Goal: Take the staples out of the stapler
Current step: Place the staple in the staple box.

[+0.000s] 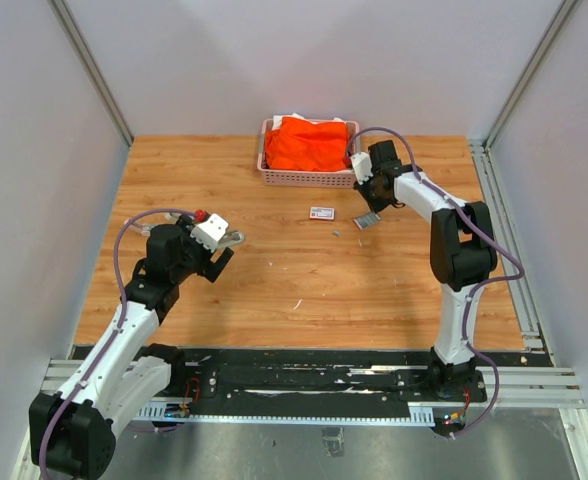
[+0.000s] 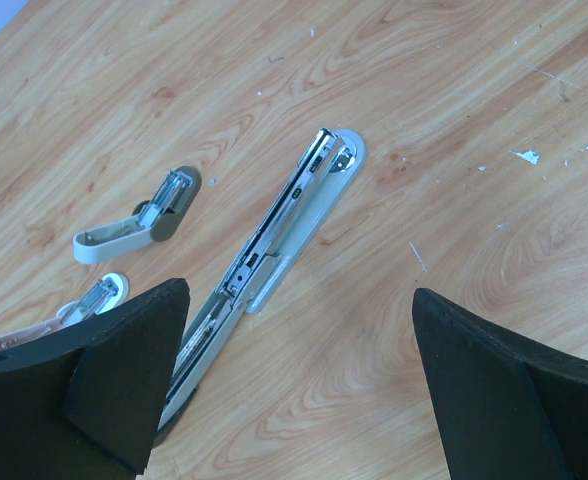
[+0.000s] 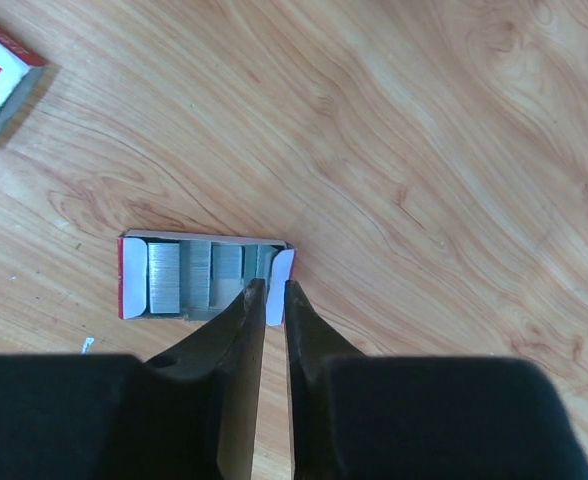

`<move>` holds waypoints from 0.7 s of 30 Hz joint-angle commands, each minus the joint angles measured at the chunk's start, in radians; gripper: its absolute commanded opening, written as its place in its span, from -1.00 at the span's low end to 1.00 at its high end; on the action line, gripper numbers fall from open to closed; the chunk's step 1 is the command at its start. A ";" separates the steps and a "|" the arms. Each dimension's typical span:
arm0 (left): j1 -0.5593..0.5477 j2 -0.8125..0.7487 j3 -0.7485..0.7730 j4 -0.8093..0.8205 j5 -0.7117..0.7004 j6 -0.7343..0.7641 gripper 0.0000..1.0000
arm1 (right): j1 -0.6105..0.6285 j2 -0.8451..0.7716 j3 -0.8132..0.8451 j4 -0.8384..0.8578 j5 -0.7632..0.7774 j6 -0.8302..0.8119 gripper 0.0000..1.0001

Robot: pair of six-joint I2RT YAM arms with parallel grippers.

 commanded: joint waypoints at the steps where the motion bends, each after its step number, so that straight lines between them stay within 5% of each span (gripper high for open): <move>1: -0.001 -0.005 -0.010 0.027 0.000 0.009 0.96 | 0.016 -0.001 0.025 -0.016 0.078 -0.029 -0.68; 21: -0.001 -0.001 -0.013 0.028 -0.006 0.010 0.96 | 0.022 0.055 0.040 -0.017 0.065 -0.018 -0.59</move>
